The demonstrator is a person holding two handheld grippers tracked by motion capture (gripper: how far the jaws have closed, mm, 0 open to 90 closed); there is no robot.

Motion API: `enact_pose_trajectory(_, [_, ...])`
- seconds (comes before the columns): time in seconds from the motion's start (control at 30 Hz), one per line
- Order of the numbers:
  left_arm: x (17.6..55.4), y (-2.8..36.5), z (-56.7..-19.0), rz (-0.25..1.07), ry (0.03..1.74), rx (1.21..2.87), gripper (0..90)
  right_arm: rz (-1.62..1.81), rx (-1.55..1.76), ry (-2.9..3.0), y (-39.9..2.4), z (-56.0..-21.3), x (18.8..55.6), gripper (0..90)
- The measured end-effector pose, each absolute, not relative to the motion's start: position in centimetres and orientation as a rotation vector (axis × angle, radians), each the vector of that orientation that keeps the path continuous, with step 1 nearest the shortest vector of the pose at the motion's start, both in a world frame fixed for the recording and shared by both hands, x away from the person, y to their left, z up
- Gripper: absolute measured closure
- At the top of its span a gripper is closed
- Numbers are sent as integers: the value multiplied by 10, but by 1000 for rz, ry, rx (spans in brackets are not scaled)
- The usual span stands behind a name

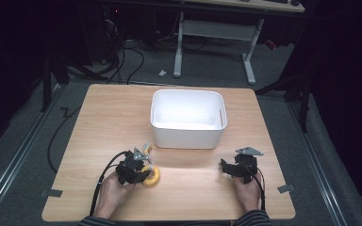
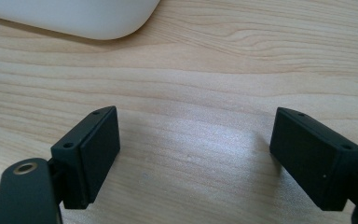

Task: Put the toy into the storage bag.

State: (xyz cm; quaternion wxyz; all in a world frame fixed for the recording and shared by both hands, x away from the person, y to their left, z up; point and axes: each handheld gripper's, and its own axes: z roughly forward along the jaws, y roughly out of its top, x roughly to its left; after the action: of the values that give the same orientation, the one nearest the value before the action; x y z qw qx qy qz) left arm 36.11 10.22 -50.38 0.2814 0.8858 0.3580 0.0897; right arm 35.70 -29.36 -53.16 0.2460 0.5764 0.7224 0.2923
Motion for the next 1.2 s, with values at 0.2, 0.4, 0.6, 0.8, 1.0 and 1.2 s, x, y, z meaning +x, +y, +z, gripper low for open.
enact_pose_trajectory(0.2, [360,110,-497,234,956,2358,663,797,1572,1971,-294,-532,357,159])
enact_pose_trajectory(0.4, [360,119,-478,265,944,2322,663,797,1572,1971,-294,-532,357,159])
enact_pose_trajectory(0.6, [358,126,-464,272,925,2315,663,797,1572,1971,-294,-532,357,159])
enact_pose_trajectory(0.8, [363,131,-451,276,921,2303,663,799,1570,1970,-294,-532,357,160])
enact_pose_trajectory(1.0, [369,129,-436,284,888,2309,663,797,1571,1971,-294,-532,357,159])
enact_pose_trajectory(1.2, [374,127,-418,280,852,2319,663,797,1571,1971,-294,-532,357,159])
